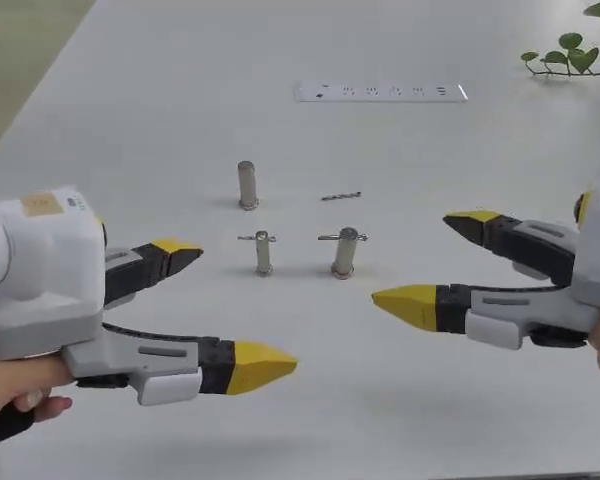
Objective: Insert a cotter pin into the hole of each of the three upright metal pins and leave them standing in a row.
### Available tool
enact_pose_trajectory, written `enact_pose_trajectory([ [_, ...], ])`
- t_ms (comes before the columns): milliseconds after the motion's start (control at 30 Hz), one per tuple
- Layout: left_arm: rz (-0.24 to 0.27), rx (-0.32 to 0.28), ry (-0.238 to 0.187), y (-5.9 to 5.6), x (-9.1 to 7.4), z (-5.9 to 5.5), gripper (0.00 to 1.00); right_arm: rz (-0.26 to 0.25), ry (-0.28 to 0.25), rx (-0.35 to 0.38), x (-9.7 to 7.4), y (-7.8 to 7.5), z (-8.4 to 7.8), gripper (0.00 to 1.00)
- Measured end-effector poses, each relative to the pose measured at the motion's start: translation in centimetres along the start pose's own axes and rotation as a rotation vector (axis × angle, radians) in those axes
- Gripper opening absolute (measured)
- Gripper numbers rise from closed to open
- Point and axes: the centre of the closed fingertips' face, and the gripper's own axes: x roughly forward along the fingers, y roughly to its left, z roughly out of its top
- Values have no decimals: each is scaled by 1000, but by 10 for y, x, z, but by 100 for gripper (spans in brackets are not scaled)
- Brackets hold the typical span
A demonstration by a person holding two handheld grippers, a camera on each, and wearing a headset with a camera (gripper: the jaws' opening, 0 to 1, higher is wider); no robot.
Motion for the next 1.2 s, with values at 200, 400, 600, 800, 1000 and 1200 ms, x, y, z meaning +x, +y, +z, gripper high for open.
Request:
enact_pose_trajectory([
  [200, 26, -12, -13, 15, 2, 7, 93, -92, -13, 78, -13, -14, -5, 92],
  [400, 45, -65, -51, 32, 8, 23, 93, -136, 50, 51, -21, -17, -18, 96],
  [600, 79, -68, -87, 56, 18, 43, 93, -174, 62, 38, -23, -18, -19, 95],
  [800, 145, -31, -66, 91, 31, 55, 92, -202, 42, 64, -25, -23, -13, 94],
  [1000, 171, -55, -89, 120, 45, 67, 88, -223, 37, 93, -30, -27, -14, 93],
  [1200, 186, -68, -79, 141, 65, 66, 83, -248, 49, 104, -34, -28, -20, 91],
])
